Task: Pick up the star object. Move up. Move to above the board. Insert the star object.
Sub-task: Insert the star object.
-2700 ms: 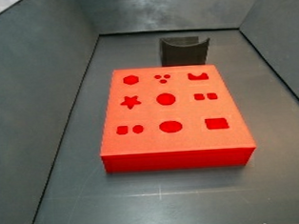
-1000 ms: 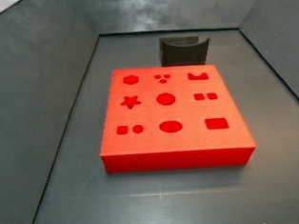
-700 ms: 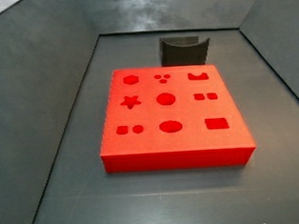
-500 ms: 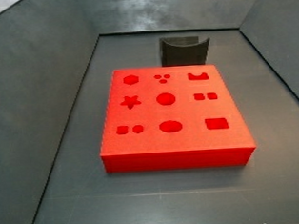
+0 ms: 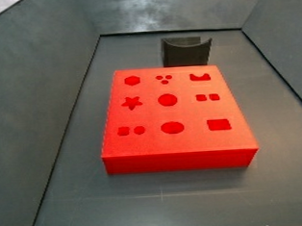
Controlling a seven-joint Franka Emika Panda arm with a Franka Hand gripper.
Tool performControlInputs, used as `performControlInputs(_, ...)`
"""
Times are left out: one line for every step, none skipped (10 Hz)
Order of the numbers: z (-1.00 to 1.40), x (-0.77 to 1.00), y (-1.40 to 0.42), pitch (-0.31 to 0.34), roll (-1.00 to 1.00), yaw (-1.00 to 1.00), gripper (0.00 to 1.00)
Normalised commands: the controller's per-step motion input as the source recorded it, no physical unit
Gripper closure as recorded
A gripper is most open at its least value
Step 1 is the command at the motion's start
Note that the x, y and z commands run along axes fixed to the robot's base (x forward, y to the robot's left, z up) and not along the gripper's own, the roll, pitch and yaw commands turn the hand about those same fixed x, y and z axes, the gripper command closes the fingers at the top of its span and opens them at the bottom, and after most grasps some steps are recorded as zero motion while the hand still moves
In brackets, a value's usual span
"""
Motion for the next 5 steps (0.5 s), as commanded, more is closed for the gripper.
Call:
performControlInputs(-0.33,-0.08,0.0,0.0,0.03,0.0,1.0)
performControlInputs(-0.56,-0.11,0.02,0.0,0.01,0.0,1.0)
performControlInputs(-0.79,-0.13,0.07,0.0,0.0,0.0,1.0)
performControlInputs(-0.95,-0.14,0.08,0.0,0.0,0.0,1.0)
performControlInputs(-0.97,-0.15,0.03,0.0,-0.06,-0.1,1.0)
